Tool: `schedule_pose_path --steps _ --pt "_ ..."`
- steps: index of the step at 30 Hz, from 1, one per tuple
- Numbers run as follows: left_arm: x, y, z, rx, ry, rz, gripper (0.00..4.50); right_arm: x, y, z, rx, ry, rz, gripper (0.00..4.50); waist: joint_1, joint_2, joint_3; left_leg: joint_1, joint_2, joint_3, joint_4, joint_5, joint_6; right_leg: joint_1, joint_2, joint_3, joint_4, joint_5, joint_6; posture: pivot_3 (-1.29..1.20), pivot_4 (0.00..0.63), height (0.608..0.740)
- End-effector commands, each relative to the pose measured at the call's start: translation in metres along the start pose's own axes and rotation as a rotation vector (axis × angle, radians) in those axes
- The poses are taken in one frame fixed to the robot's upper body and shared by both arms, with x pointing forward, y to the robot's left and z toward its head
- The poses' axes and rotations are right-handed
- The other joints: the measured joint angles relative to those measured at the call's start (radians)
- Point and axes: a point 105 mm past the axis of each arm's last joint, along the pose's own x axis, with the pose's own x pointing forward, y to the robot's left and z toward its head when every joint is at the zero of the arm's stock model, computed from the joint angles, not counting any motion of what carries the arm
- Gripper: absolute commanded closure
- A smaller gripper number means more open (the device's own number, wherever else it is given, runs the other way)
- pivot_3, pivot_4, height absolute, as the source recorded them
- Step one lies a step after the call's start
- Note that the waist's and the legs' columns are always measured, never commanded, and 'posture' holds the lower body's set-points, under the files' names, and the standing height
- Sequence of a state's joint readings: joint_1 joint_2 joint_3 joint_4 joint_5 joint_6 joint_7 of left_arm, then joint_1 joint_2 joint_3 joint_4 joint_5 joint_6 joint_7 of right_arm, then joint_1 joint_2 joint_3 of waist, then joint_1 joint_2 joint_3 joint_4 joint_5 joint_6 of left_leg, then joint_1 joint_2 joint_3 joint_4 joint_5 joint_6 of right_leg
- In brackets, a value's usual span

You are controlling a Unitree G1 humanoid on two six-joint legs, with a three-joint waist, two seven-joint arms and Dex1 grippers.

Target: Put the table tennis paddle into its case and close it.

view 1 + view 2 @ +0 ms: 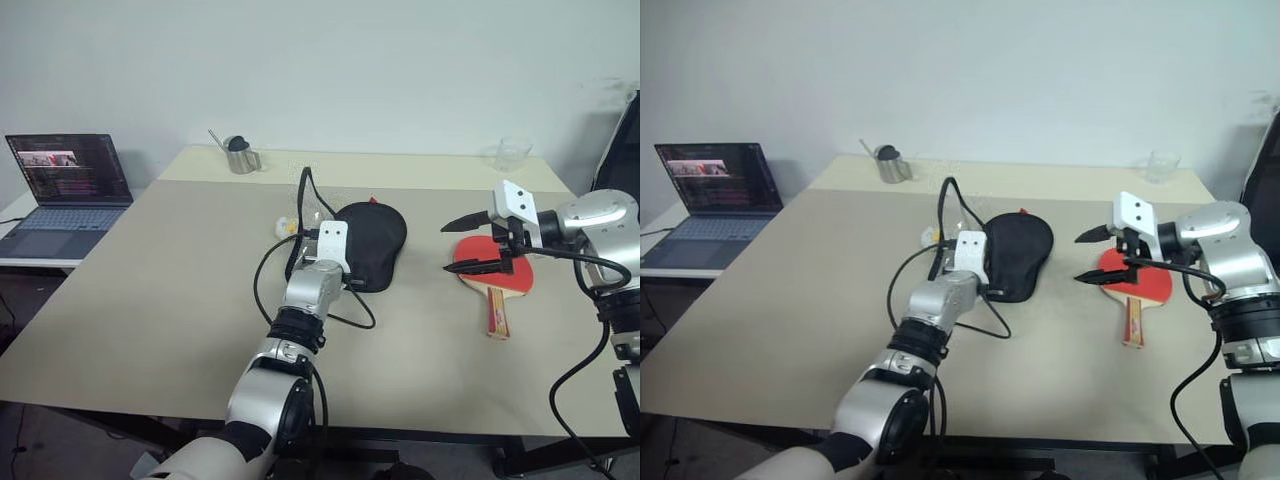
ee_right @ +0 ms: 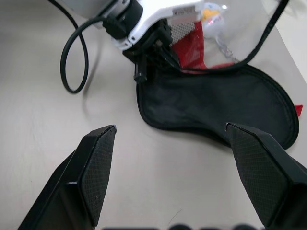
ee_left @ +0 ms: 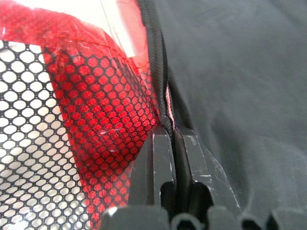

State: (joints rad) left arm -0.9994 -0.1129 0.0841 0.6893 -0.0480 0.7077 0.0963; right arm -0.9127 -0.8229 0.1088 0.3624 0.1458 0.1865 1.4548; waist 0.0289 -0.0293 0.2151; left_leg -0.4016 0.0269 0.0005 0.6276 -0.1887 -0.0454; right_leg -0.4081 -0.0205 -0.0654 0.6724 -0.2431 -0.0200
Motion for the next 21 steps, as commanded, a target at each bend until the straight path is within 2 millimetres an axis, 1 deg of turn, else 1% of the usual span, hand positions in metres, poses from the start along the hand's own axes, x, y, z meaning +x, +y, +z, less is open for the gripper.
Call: schedule_pose_path --steps 1,7,9,12,15,21 --pt "0.0 -0.042 0.005 0.007 -0.004 -0.119 4.48 -0.014 -0.003 0.01 -0.028 -0.017 -0.034 0.53 0.001 0.0 0.0 0.0 0.0 0.0 0.0 0.0 0.0 0.0 0.0 0.0 0.0 0.0 0.0 0.0 0.15 0.74" --pt "0.001 -0.068 0.017 0.04 -0.049 -0.183 4.48 -0.019 -0.003 0.01 -0.031 -0.003 -0.044 0.53 -0.004 0.0 0.0 0.0 0.0 0.0 0.0 -0.001 0.001 0.001 0.0 0.0 -0.002 0.001 0.002 0.0 0.15 0.74" --pt "0.0 -0.073 0.021 0.049 -0.06 -0.2 4.48 -0.02 -0.003 0.009 -0.03 -0.001 -0.05 0.53 -0.006 0.0 0.0 -0.001 0.001 0.001 0.0 -0.001 0.002 0.001 0.0 0.0 -0.005 0.001 0.002 0.0 0.15 0.74" --pt "-0.001 -0.078 0.023 0.06 -0.075 -0.22 4.48 -0.021 -0.003 0.009 -0.029 0.0 -0.056 0.53 -0.007 0.0 0.0 -0.002 0.001 0.001 -0.001 -0.002 0.003 0.0 0.001 0.0 -0.008 0.001 0.002 0.0 0.15 0.74" --pt "-0.001 -0.081 0.02 0.063 -0.068 -0.22 4.48 -0.022 -0.002 0.008 -0.027 0.002 -0.06 0.53 -0.007 0.0 0.0 -0.002 0.001 0.002 -0.001 -0.002 0.004 0.0 0.001 0.001 -0.009 0.001 0.002 0.0 0.15 0.74" --pt "-0.005 -0.09 0.019 0.021 -0.069 -0.213 4.48 -0.021 -0.001 0.008 -0.026 0.001 -0.057 0.53 -0.007 0.0 0.0 -0.003 0.001 0.002 0.0 -0.003 0.004 0.0 0.001 0.001 -0.009 0.002 0.003 0.0 0.15 0.74"
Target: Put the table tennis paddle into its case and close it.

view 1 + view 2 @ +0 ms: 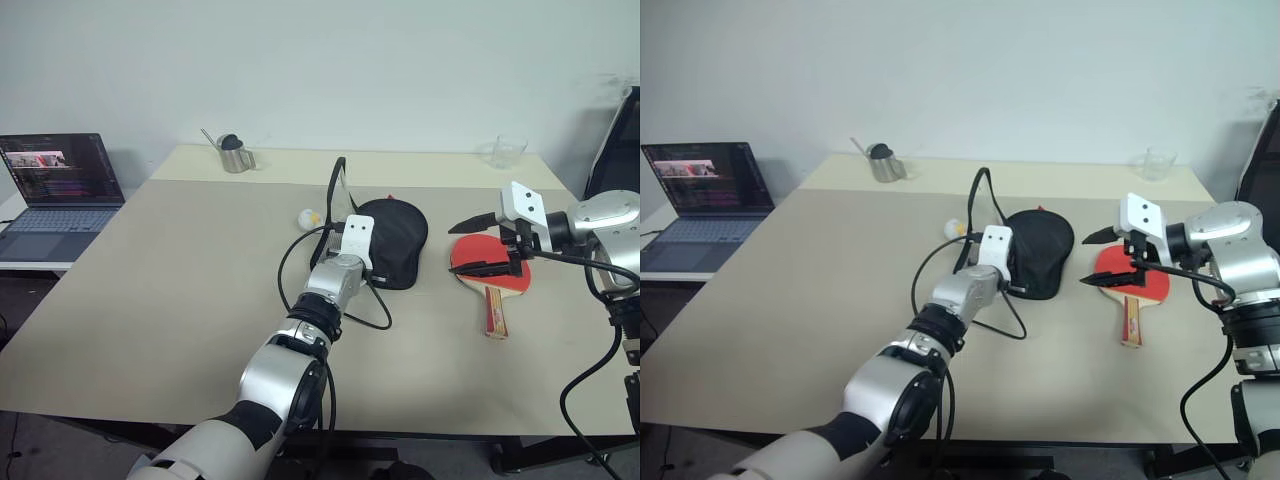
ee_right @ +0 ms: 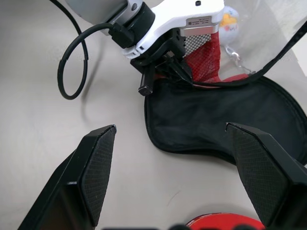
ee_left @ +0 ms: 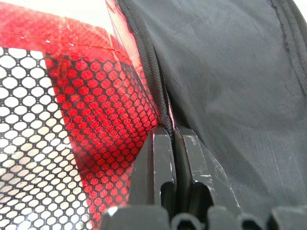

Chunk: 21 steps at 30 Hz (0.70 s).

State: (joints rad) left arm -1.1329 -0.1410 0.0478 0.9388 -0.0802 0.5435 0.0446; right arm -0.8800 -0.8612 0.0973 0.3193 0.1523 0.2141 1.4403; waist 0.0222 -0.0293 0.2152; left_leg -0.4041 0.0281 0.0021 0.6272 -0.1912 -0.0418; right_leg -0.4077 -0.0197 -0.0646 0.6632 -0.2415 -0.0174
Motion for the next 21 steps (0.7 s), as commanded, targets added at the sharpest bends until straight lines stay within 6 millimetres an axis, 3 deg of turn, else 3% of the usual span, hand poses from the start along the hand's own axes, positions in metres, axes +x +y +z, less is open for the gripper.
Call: schedule_pose_path --steps 1,8,21 --pt "-0.007 -0.055 0.009 -0.047 -0.042 -0.075 4.48 -0.012 -0.003 0.012 -0.036 -0.029 -0.027 0.53 0.0 0.0 0.0 0.0 0.0 0.0 0.0 0.0 0.0 0.0 0.0 0.0 0.0 0.0 0.0 0.0 0.15 0.74" --pt "-0.008 -0.047 0.004 -0.155 -0.014 0.015 4.48 -0.007 0.001 0.014 -0.04 -0.031 -0.001 0.53 -0.003 0.0 0.0 0.0 0.001 0.0 0.0 0.0 0.0 0.0 -0.001 0.001 0.0 0.0 0.0 0.0 0.15 0.74" --pt "-0.015 -0.051 -0.006 -0.318 0.083 0.097 4.48 -0.002 0.01 0.017 -0.043 -0.03 0.043 0.53 -0.005 0.0 0.0 0.0 0.001 0.0 0.0 0.0 0.0 0.0 -0.001 0.001 0.0 0.0 0.0 0.0 0.15 0.74"
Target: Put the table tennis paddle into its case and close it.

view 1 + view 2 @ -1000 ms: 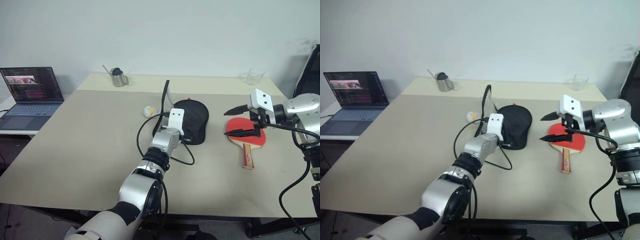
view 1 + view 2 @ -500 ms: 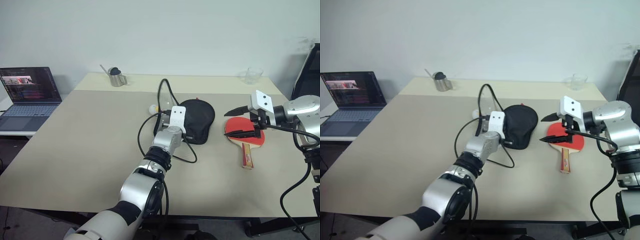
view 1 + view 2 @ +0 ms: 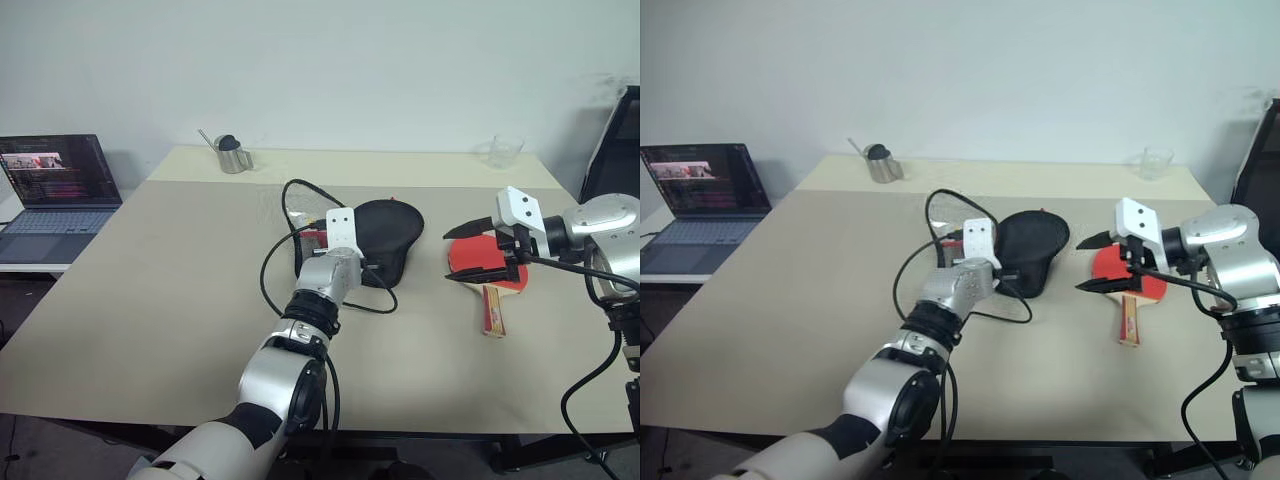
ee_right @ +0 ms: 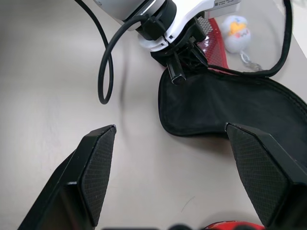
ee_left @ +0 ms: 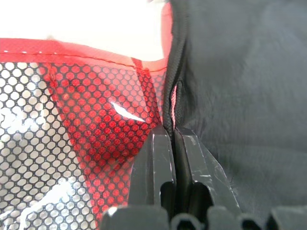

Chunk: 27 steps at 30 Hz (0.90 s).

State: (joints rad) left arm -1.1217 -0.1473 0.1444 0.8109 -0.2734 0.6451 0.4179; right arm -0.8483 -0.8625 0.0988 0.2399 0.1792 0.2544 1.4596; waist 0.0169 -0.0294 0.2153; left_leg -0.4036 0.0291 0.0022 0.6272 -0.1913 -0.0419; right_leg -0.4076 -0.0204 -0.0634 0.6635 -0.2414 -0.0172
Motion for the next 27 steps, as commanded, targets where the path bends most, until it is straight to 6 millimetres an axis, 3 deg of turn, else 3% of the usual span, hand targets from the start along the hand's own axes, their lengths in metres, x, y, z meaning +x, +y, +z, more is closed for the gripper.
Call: schedule_pose_path --steps 1,5,8,19,27 --pt "-0.023 -0.071 -0.035 -0.071 0.094 -0.143 4.48 -0.006 -0.001 0.011 -0.037 -0.012 -0.004 0.53 0.0 0.0 0.0 0.0 0.0 0.0 0.0 0.0 0.0 0.0 0.0 0.0 0.0 0.0 0.0 0.0 0.15 0.74" --pt "-0.031 -0.079 -0.049 -0.098 0.16 -0.143 4.48 -0.005 0.001 0.011 -0.037 -0.009 0.008 0.53 0.0 0.0 0.0 0.0 0.0 0.0 0.0 0.0 0.0 0.0 0.0 0.0 0.0 0.0 0.0 0.0 0.15 0.74" --pt "-0.037 -0.088 -0.048 -0.08 0.149 -0.173 4.48 -0.005 0.002 0.01 -0.036 -0.003 0.015 0.53 0.0 0.0 0.0 0.0 0.0 0.0 0.0 0.0 0.0 0.0 0.0 0.0 0.0 0.0 0.0 0.0 0.15 0.74" --pt "-0.03 -0.104 -0.07 -0.15 0.264 -0.201 4.48 -0.004 0.006 0.009 -0.036 0.005 0.018 0.53 0.003 0.001 -0.001 0.002 -0.001 0.001 0.0 0.0 0.0 0.002 0.0 0.0 0.0 0.0 0.0 0.0 0.15 0.74" --pt "-0.032 -0.122 -0.063 -0.169 0.228 -0.242 4.48 -0.005 0.009 0.01 -0.035 0.008 0.012 0.53 0.007 0.001 -0.001 0.002 -0.003 0.002 0.003 0.0 0.001 0.004 0.0 0.0 -0.001 0.004 0.006 0.0 0.15 0.74"
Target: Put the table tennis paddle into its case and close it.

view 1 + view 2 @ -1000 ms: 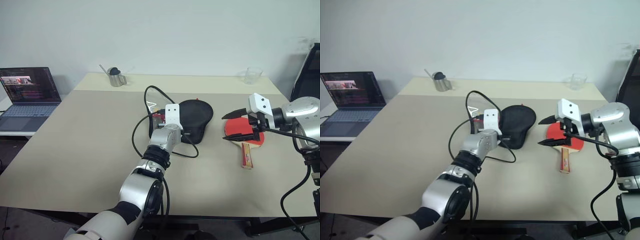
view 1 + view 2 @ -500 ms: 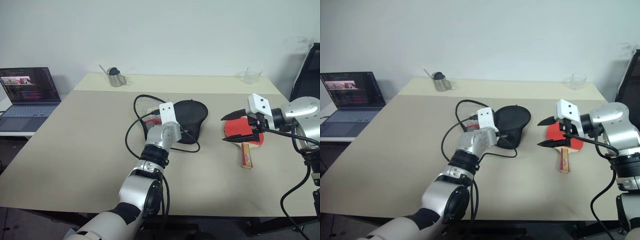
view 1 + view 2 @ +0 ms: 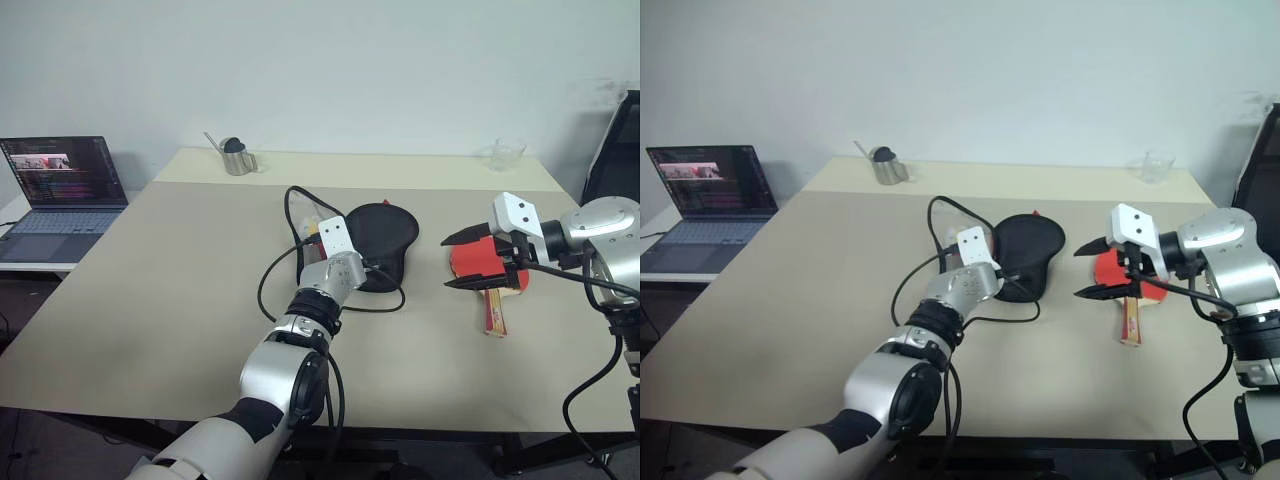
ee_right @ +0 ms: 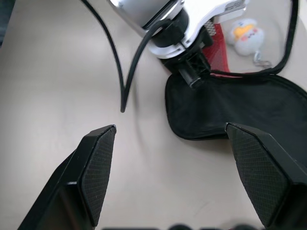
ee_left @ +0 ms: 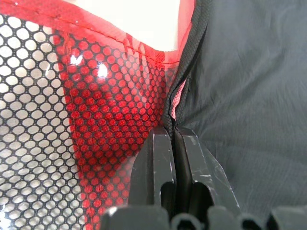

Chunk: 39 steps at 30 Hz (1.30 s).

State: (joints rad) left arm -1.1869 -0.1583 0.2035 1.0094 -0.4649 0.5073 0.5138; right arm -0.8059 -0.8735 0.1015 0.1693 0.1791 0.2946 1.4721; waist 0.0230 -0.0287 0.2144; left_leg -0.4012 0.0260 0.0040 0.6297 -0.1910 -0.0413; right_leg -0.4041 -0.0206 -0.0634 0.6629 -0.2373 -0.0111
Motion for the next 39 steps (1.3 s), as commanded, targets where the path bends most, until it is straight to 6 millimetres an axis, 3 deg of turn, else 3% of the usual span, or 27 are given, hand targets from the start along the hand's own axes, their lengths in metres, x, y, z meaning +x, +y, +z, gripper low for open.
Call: schedule_pose_path --steps 1,12,29,32,39 --pt "-0.035 -0.103 -0.071 0.046 0.147 -0.24 4.48 -0.008 -0.002 0.012 -0.043 -0.013 -0.027 0.53 0.002 0.0 0.0 0.0 0.0 0.0 0.0 0.0 0.0 0.0 0.0 0.0 0.0 0.0 0.0 0.0 0.15 0.74" --pt "-0.042 -0.122 -0.044 0.044 0.035 -0.301 4.48 -0.006 -0.001 0.013 -0.043 -0.019 -0.029 0.53 0.001 0.0 0.0 -0.002 0.0 -0.001 0.0 0.0 0.001 -0.001 0.0 0.0 -0.002 0.001 0.001 0.0 0.15 0.74" --pt "-0.056 -0.148 -0.036 0.017 0.001 -0.442 4.48 -0.003 -0.002 0.017 -0.051 -0.031 -0.021 0.53 0.0 0.0 0.0 -0.005 0.0 -0.001 -0.001 0.0 0.001 -0.003 0.0 -0.001 -0.005 0.001 0.001 0.0 0.15 0.74" --pt "-0.054 -0.145 -0.038 0.01 0.027 -0.438 3.78 -0.001 -0.002 0.017 -0.052 -0.033 -0.017 0.53 0.0 0.0 0.0 -0.005 0.0 -0.001 -0.001 0.0 0.001 -0.003 0.0 -0.001 -0.005 0.001 0.001 0.0 0.15 0.74" --pt "-0.048 -0.133 -0.039 0.083 0.024 -0.37 1.29 0.001 -0.004 0.018 -0.055 -0.038 -0.016 0.53 -0.004 0.0 0.0 -0.005 0.001 -0.001 -0.001 0.0 0.001 -0.003 0.0 0.0 -0.005 0.001 0.001 0.0 0.15 0.74"
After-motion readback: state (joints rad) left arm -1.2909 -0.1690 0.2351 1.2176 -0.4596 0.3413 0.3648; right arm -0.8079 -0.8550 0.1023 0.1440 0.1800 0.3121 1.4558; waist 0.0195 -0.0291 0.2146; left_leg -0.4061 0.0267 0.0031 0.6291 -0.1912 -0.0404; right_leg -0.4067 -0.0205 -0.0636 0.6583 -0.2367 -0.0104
